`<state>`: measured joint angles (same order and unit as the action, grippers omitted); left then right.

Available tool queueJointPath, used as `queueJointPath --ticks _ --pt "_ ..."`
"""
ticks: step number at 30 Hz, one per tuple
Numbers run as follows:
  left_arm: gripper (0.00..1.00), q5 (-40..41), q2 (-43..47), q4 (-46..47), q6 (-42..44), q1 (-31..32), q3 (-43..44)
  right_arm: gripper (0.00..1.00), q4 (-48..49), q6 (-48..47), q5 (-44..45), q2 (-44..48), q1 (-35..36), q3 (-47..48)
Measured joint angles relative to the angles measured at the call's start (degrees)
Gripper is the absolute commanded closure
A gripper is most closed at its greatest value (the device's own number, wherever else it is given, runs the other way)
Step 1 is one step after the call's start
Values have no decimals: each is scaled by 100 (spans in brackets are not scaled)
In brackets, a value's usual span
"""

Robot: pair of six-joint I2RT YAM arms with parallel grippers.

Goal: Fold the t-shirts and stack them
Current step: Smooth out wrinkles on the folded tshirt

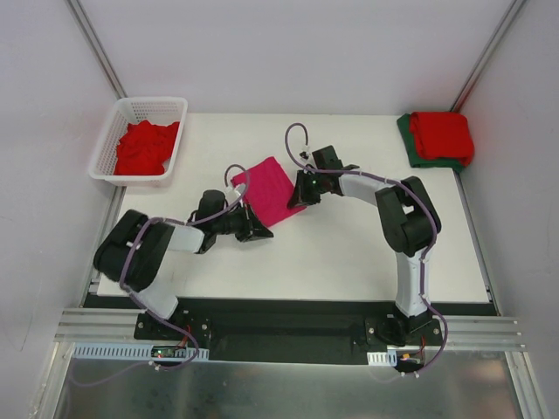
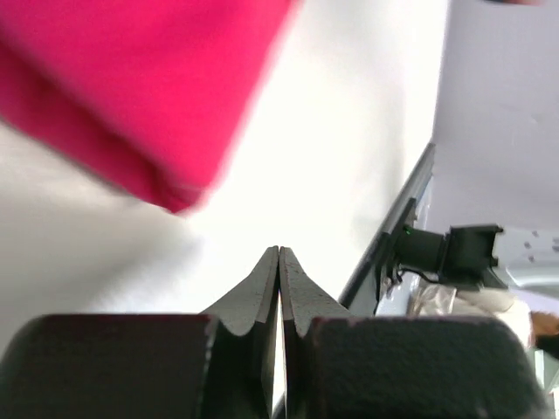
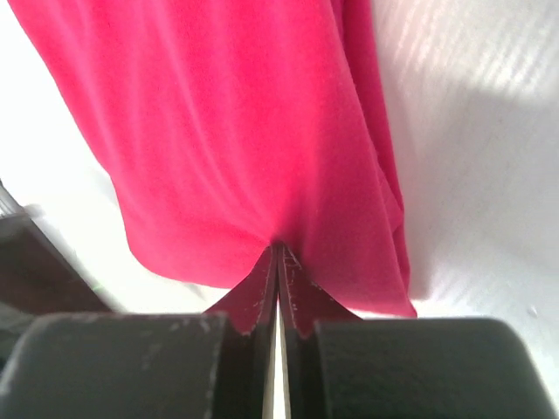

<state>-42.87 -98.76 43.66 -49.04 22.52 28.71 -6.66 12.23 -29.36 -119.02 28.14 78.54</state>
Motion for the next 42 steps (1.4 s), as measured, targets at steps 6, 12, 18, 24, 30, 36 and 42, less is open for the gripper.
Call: queueJointPath --ticks 6,12,18,24,30,36,42 --pt "100 160 2190 -1537 577 0 431 99 -509 -260 295 306 4 -2" --pt "100 409 3139 -2452 1137 -11 1311 99 -1029 -501 522 986 4 57" --pt "100 758 2361 -2981 1635 -52 1718 98 -1132 -570 632 1827 46 -46" --pt "100 1152 933 -3416 2168 -87 2540 99 -1189 -586 927 2476 411 -774" --pt "100 1475 -7 -3545 2562 -87 3554 99 -1213 -555 1244 2522 938 -1314" --pt "100 1790 -743 -3646 2830 -90 4378 99 -1119 -398 1403 2522 1154 -1537" --pt "100 1816 -1515 -3764 2964 -90 5228 99 -909 -254 1480 2520 1283 -1561"
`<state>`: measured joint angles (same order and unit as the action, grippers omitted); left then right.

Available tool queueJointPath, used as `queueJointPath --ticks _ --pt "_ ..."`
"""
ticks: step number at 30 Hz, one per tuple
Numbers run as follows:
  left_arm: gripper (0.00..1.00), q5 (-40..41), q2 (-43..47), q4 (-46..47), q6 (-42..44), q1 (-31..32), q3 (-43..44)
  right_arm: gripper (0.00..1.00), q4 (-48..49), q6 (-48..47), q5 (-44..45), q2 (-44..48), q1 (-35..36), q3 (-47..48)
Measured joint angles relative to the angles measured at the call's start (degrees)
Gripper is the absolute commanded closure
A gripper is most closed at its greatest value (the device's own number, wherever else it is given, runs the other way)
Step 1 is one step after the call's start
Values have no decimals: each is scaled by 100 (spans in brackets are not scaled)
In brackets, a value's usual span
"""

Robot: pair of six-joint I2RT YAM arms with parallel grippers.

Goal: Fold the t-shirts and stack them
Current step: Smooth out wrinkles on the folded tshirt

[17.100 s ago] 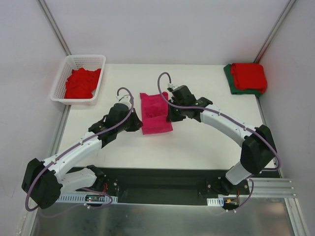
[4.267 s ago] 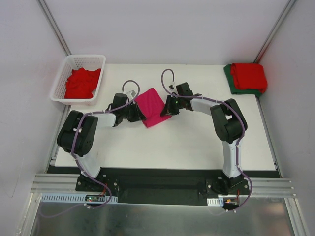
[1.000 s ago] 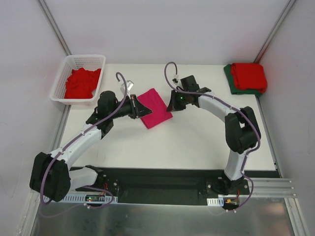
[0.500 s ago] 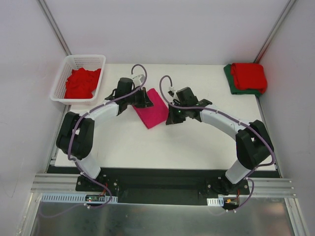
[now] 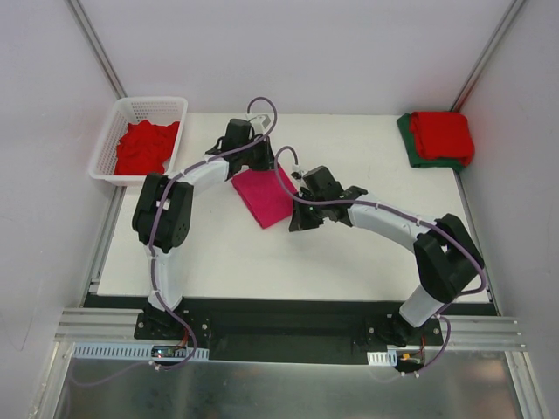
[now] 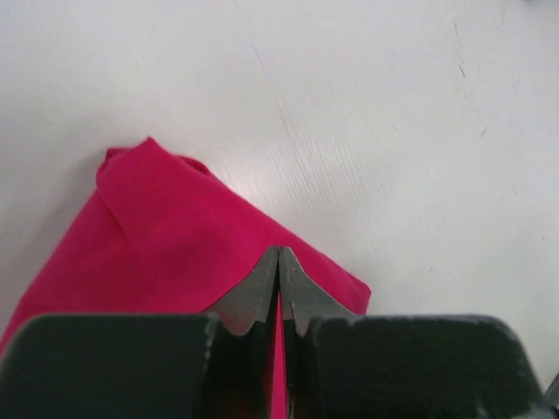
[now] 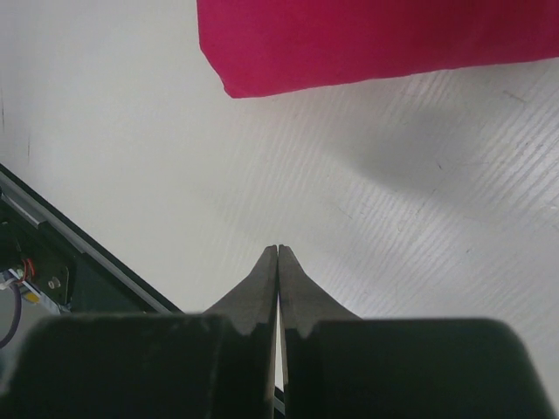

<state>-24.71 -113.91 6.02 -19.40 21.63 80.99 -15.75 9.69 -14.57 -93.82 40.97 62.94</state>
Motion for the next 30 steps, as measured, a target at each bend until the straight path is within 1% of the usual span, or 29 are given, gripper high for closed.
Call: queueJointPath --ticks 10,17,23,30 --pt "100 133 -1211 -391 221 0 1449 99 122 87 94 -267 297 2" --pt "100 184 -1919 -861 341 0 2371 99 142 55 162 -863 710 243" --pt "100 184 -2256 -1152 380 2 2774 99 190 -13 168 -1346 920 695" --pt "100 175 -2485 -1401 387 0 3143 99 225 -76 162 -1565 927 1051"
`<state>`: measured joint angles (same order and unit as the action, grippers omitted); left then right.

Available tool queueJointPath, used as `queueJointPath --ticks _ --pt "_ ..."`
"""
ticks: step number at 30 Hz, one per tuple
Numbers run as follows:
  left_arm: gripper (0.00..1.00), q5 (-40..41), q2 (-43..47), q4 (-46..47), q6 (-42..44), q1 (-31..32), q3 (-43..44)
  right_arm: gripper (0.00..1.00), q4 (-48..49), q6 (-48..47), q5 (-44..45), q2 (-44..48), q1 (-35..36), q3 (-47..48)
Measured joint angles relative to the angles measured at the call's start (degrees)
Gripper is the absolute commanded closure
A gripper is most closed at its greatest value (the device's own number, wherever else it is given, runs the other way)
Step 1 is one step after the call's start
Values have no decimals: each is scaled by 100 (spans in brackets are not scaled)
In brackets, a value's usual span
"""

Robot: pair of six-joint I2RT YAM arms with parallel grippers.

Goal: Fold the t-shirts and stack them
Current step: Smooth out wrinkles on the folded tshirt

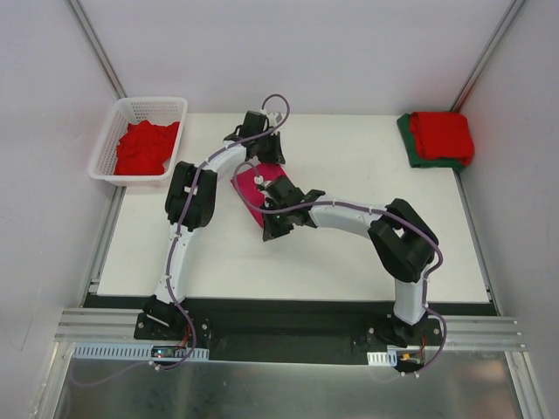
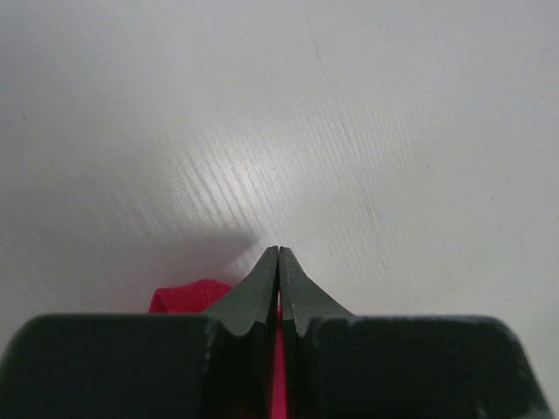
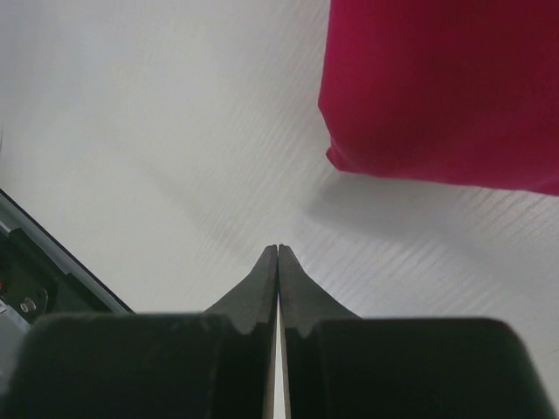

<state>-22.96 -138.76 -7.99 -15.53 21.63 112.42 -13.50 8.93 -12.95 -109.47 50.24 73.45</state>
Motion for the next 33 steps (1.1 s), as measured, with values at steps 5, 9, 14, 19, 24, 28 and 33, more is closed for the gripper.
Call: queueJointPath --ticks 5,9,14,19,24,28,33 --pt "100 -37 -22 -109 -4 0 37 99 109 -44 -39 -254 7 234" --pt "100 -79 -92 -144 -13 0 61 99 168 -46 -120 -498 20 411" --pt "100 -131 -162 -186 -50 -37 70 98 293 -46 -157 -728 39 551" --pt "100 -240 -162 -201 -66 -74 70 99 378 -44 -140 -861 39 640" --pt "100 -262 -162 -260 -118 -146 68 99 422 -39 -92 -933 37 662" --pt "100 -295 -162 -396 -162 -229 68 99 437 -42 33 -933 28 662" --pt "100 -354 -149 -479 -186 -306 33 99 479 -42 181 -931 -42 660"
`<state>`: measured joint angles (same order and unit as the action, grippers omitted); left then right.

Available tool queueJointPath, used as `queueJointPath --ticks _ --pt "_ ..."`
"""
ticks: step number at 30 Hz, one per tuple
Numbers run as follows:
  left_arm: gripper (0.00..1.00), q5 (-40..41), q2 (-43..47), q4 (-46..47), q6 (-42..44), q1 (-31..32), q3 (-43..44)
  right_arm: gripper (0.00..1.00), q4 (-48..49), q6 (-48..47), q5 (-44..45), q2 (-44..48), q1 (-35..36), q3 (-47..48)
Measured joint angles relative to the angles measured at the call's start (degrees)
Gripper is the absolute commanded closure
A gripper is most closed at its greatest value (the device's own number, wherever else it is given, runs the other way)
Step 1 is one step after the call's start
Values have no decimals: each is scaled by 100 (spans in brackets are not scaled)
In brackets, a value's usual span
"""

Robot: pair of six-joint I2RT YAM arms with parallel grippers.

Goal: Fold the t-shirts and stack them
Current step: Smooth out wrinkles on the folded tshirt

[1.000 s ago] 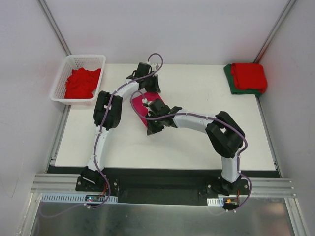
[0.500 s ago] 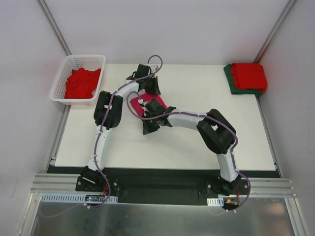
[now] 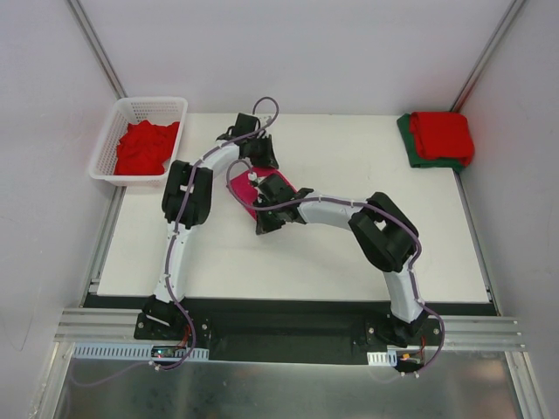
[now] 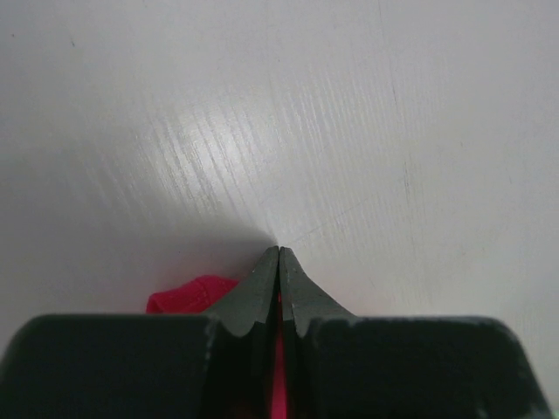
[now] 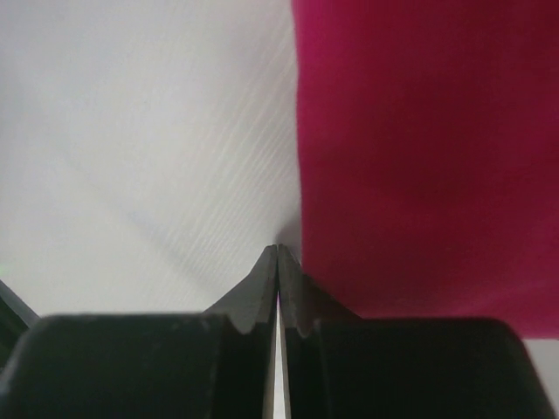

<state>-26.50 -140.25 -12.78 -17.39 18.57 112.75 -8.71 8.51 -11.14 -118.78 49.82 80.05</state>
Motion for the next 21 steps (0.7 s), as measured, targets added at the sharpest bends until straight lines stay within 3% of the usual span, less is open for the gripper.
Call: queueJointPath --ticks 21 --pt "100 474 977 70 -57 -79 -1482 99 -11 -63 435 334 -640 -404"
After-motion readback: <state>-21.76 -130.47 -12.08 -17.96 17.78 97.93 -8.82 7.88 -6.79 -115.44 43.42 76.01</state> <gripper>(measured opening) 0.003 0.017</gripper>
